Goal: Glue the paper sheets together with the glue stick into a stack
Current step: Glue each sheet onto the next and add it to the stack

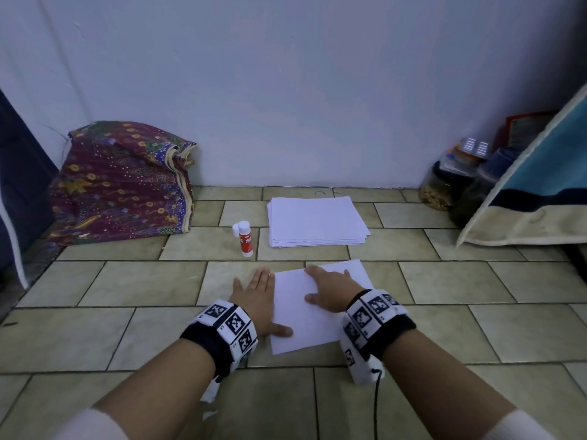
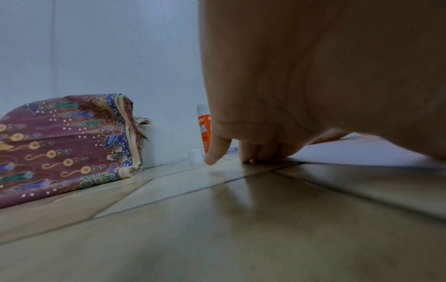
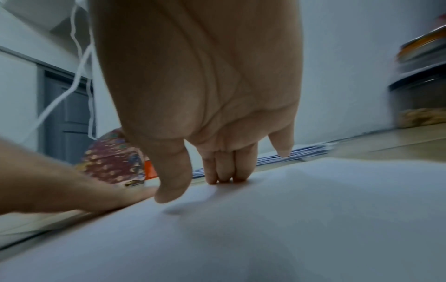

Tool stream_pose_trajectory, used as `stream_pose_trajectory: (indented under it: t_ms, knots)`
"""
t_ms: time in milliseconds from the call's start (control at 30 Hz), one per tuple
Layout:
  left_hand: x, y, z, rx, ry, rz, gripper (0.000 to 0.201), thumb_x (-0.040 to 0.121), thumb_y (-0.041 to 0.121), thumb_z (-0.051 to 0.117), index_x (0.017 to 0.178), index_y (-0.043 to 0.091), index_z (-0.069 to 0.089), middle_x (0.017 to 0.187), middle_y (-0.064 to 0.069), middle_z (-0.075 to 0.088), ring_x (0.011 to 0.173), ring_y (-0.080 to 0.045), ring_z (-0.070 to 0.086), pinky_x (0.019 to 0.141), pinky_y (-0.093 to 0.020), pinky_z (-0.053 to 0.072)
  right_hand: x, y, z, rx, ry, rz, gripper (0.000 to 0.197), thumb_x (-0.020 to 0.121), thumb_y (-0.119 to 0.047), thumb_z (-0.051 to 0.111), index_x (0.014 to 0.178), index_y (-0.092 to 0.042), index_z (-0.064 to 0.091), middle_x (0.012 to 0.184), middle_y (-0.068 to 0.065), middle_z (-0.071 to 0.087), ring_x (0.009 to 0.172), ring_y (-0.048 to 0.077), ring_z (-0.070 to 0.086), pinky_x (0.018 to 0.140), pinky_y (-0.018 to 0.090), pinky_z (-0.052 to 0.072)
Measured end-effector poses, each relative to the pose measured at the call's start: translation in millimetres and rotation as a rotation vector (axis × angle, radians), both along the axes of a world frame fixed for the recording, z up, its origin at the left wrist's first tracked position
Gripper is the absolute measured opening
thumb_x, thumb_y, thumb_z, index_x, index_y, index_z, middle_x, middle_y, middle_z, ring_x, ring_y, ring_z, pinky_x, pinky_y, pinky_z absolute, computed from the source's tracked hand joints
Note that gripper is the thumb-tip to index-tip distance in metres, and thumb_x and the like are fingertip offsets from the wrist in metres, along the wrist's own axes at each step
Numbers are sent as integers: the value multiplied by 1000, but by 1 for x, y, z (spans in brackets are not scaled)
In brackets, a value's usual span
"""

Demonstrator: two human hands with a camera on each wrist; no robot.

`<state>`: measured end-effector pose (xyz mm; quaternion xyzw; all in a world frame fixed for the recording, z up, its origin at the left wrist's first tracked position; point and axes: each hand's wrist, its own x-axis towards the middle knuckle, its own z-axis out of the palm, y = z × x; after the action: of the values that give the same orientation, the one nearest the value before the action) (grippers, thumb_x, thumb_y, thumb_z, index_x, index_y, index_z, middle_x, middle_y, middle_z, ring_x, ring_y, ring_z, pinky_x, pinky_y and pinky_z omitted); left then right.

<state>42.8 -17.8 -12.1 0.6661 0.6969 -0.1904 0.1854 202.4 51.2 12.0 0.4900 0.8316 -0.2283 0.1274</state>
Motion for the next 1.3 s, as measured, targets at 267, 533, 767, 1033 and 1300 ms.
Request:
stream_pose_trajectory:
  t_ms: [267,533,767,1033,1300]
  knots:
    - [-1,-1,1,5,27,-28,121,79,75,48,149,2,-17,158,-12,-21,147,-23,-16,118,-56,0,65,27,6,83,-115,-148,66,91,-44,58,143,-20,25,130,6,58,119,28,53,108,40,30]
    - [10,7,36,255,135,-8,55,95,61,37,96,13,63,91,-3,62,92,-21,58,74,-29,37,35,9,0,344,-303,-154,42,96,-34,47,132,-12,43,135,9,40,127,26,35,99,38,36]
    - [0,4,29,282,-114,-83,62,75,49,75,120,14,50,124,-2,46,116,-19,44,91,-30,43,-5,-9,-3,190,-220,-58,84,81,-64,58,134,0,40,144,15,29,129,32,33,100,39,39]
    - [-4,3,15,136,-151,-103,107,86,61,54,152,4,-9,160,-9,-15,148,-19,-11,121,-37,4,-26,-13,0,95,5,326,99,71,-29,83,148,-7,24,151,12,25,137,31,25,114,39,25]
    - [-4,2,8,30,-101,-72,103,90,62,46,151,3,-14,159,-11,-18,148,-19,-13,121,-40,3,-1,2,-4,43,-41,210,103,76,-52,73,153,-22,11,161,-6,9,146,16,16,119,46,5]
